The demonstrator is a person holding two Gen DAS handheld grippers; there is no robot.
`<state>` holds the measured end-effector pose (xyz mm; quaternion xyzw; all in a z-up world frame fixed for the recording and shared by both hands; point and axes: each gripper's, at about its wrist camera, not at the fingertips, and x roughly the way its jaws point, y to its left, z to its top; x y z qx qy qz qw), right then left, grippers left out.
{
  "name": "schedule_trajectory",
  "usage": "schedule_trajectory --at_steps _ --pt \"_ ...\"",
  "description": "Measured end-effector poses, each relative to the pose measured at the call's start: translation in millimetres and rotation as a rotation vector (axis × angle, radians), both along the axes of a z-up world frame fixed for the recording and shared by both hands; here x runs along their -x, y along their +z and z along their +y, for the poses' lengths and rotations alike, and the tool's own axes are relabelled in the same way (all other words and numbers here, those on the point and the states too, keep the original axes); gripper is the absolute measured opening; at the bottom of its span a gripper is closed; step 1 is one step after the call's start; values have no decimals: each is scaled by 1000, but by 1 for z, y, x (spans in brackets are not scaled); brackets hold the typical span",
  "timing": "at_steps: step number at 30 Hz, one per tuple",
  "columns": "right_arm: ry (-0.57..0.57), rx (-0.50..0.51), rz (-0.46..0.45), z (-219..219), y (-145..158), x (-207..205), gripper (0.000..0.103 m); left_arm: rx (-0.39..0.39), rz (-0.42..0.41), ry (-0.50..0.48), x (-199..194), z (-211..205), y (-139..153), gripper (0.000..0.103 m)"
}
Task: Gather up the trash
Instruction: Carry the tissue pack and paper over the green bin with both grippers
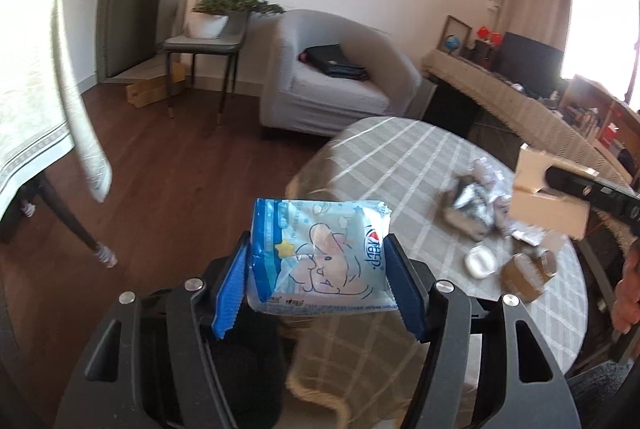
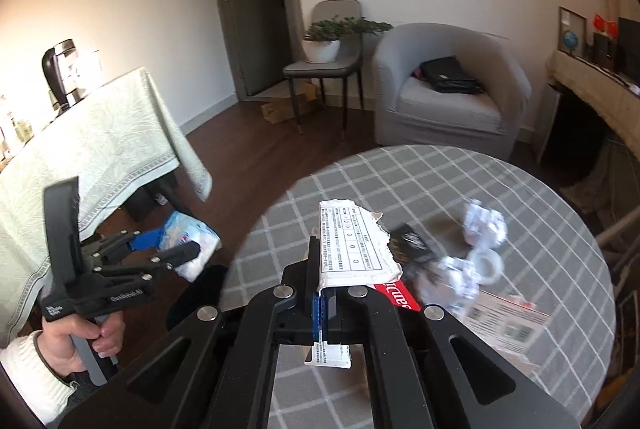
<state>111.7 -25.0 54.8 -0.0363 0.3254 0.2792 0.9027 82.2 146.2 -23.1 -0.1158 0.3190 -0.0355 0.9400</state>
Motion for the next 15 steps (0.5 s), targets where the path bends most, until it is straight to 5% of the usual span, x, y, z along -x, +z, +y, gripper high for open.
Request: schedule_trajectory --at_steps 15 --pt "163 -41 -5 98 0 11 0 -89 245 108 9 79 -66 65"
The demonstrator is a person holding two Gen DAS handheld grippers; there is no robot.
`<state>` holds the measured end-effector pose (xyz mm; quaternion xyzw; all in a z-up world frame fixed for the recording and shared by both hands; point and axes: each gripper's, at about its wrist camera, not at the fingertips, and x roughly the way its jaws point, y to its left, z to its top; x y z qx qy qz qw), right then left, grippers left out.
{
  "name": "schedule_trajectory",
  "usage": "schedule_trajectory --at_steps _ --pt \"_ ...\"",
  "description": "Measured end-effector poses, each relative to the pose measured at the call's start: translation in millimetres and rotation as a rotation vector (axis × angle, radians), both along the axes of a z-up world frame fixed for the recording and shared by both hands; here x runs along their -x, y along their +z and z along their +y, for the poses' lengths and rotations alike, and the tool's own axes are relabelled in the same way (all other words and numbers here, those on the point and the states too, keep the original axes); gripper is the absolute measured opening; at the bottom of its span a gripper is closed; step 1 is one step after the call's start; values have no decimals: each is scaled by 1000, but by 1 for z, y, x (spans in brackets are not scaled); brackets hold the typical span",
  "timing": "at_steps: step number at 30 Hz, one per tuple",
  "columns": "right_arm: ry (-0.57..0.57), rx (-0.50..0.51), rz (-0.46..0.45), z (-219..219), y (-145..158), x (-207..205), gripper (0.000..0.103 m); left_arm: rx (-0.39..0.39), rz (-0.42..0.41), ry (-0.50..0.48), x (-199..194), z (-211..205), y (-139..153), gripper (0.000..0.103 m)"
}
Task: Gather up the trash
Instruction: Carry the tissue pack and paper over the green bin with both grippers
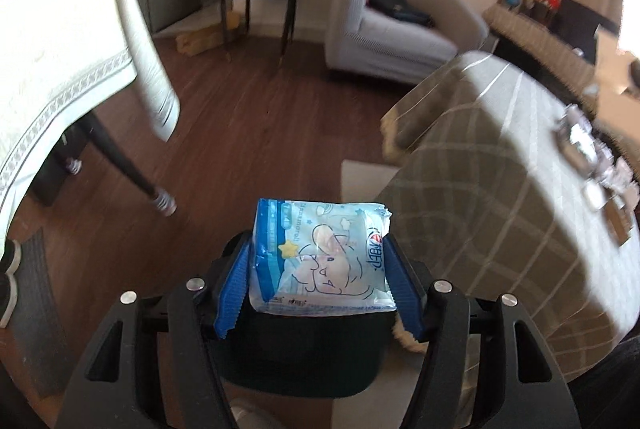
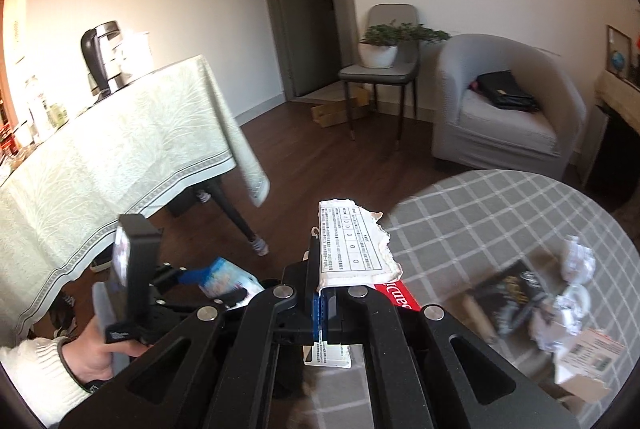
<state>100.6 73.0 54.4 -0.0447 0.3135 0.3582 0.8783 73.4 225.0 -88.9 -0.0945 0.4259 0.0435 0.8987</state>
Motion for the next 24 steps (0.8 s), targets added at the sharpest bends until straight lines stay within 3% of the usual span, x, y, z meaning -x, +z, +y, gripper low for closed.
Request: schedule_trajectory --at_steps 9,15,24 --pt "92 54 64 62 -30 7 0 6 176 -11 0 24 -44 60" --pt "115 93 103 83 -47 8 0 11 240 -29 -2 29 -65 58" --pt "131 135 147 103 -72 5 0 -3 164 -13 6 33 -38 65"
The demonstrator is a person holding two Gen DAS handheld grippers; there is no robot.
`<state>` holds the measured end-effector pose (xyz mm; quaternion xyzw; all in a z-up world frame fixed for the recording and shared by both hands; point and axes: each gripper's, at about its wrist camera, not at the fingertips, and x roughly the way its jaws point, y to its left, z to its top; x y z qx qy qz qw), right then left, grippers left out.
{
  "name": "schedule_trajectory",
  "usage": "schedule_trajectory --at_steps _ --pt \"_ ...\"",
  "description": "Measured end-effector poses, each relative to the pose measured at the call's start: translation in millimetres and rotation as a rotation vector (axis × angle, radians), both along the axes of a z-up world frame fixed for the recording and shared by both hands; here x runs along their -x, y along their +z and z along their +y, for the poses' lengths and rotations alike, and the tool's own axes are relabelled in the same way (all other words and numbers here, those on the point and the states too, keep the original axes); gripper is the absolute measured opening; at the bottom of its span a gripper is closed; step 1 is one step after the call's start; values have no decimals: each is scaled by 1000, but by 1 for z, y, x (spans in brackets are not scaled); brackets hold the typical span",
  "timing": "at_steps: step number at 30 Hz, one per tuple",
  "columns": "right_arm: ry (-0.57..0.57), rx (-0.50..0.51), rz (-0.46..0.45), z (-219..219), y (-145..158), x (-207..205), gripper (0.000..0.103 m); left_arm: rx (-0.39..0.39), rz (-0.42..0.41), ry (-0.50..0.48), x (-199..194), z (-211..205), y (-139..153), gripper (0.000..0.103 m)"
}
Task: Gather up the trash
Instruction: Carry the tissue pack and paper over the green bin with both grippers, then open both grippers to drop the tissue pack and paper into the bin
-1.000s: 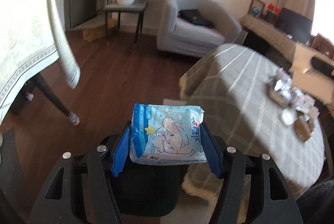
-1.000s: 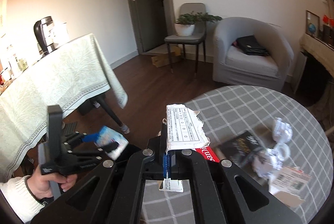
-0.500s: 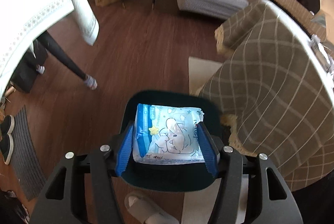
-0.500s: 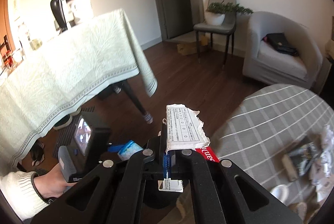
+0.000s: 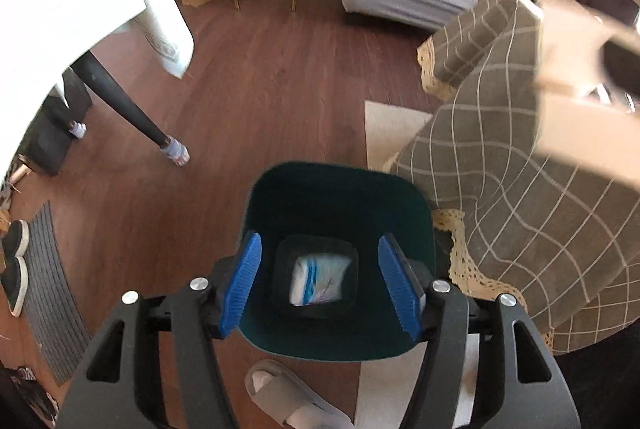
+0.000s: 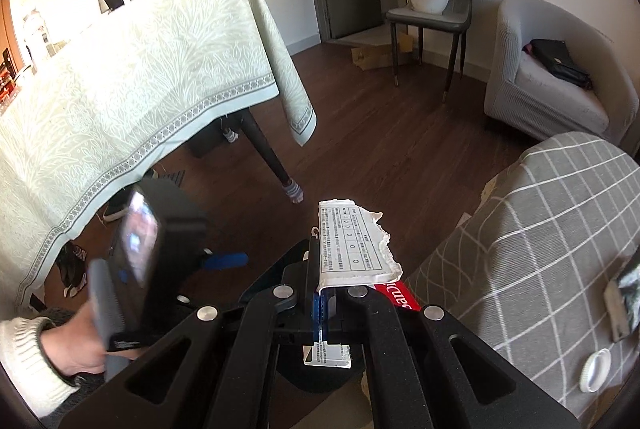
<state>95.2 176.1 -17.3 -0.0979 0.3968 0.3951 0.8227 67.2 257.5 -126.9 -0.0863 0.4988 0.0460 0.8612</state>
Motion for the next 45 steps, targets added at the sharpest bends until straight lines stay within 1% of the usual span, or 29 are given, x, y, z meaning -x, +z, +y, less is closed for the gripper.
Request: schedule_trajectory --at_steps 2,5,6,8,9,11,12,15,17,19,20,24,26,29,36,38,39,40,42,45 --pt "0 5 8 3 -5 -1 0 -7 -34 16 5 4 12 65" --pt "5 9 31 9 -14 -3 0 -16 -120 43 14 10 40 65" --pt "6 12 37 12 -17 -3 0 -30 -166 46 18 10 54 65" --pt "10 23 51 18 -26 -2 0 -27 -255 51 29 10 79 65" --pt "11 27 58 20 -30 -1 0 -26 -277 57 32 11 86 65" --pt "14 39 72 25 -41 -1 0 -18 -328 74 44 13 106 60" --pt "18 50 85 29 -49 0 0 -15 -351 76 49 14 114 59" --pt "38 85 115 40 -72 0 0 -30 -402 79 61 13 132 57" --pt "42 113 140 44 -88 0 0 -33 -423 81 67 14 140 54" --pt "46 136 170 48 -106 -1 0 -56 -445 82 72 14 150 49" --pt "46 146 181 50 -112 -2 0 -63 -456 84 74 13 153 48" --pt "48 182 231 57 -138 -6 0 -46 -475 91 80 13 159 47" --pt "51 201 248 60 -148 -6 0 -39 -488 89 83 13 163 44" --pt "63 237 271 65 -168 -4 0 -28 -507 87 87 9 168 42" --pt "79 316 303 71 -208 0 1 -23 -529 89 95 10 177 42" --pt "79 339 305 72 -218 0 14 -23 -534 90 96 9 178 42" --pt "78 349 304 71 -221 0 37 -25 -536 91 96 9 178 42" --pt "75 356 299 71 -222 1 51 -24 -537 92 96 10 178 42" --pt "78 348 299 71 -222 1 51 -23 -538 97 96 10 178 42" --pt "100 332 282 74 -212 5 51 -18 -534 105 95 13 177 42"
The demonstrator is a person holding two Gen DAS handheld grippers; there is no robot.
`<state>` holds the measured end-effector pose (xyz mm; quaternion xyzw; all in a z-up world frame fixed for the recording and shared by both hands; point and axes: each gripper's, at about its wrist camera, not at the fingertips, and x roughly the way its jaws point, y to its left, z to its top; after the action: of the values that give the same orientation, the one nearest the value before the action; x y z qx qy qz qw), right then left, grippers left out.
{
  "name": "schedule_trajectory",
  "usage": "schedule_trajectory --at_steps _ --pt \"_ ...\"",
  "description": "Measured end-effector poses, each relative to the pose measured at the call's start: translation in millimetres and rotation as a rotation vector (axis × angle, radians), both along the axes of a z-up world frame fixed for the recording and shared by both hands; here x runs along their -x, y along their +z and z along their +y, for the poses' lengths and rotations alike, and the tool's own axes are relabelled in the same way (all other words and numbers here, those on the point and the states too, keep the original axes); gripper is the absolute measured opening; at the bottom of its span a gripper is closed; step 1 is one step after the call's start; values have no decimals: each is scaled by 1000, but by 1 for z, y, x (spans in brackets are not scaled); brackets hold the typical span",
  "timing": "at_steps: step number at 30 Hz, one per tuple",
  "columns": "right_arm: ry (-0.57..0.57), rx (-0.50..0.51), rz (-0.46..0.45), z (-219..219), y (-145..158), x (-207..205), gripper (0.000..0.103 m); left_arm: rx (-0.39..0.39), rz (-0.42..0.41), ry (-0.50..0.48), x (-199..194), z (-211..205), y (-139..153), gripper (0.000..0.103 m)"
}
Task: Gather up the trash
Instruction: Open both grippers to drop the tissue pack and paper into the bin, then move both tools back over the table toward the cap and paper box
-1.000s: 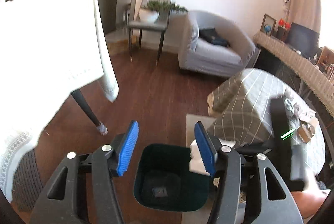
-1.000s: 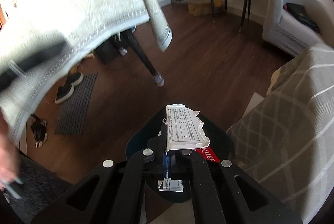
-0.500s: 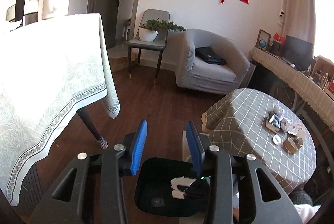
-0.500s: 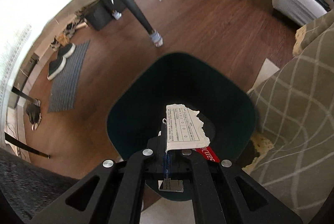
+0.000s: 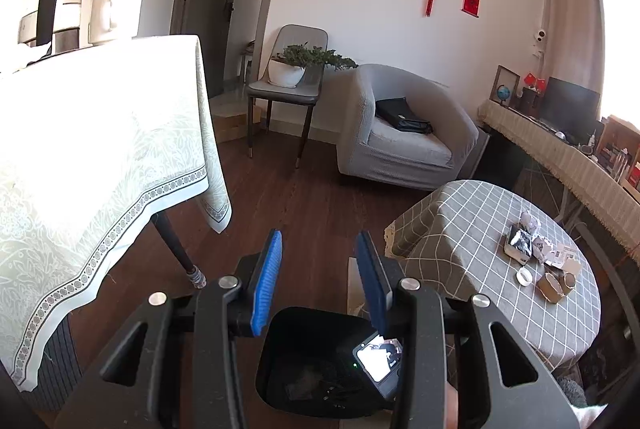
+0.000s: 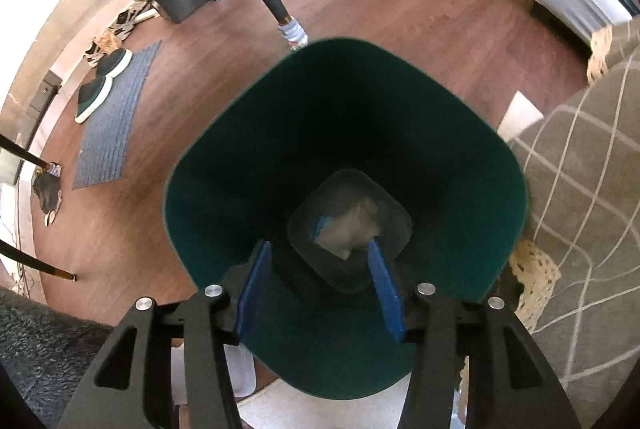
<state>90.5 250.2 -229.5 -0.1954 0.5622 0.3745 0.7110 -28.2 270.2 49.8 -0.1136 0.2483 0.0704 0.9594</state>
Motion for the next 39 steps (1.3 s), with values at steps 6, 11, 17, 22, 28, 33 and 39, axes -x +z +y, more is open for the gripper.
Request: schedule_trajectory --at_steps 6,11,17,22,28,33,39 --pt "36 -78 -43 4 40 5 44 -7 -3 13 0 2 1 45" --pt "39 -177 -139 -1 98 7 39 5 -12 42 2 8 1 53" --pt "-15 -293 -295 -35 178 1 39 45 10 70 -8 12 -2 60" --pt "-65 -352 -387 -80 227 -1 39 40 13 47 -22 -10 -3 70" --pt "-141 -361 -458 -143 255 -3 39 47 17 -36 -45 -56 -5 78" --pt "-225 -353 -491 -198 265 -13 41 44 31 -107 -67 -101 -9 82" --pt "-324 -340 -523 -261 268 -19 54 -5 52 -190 -87 -154 -19 86"
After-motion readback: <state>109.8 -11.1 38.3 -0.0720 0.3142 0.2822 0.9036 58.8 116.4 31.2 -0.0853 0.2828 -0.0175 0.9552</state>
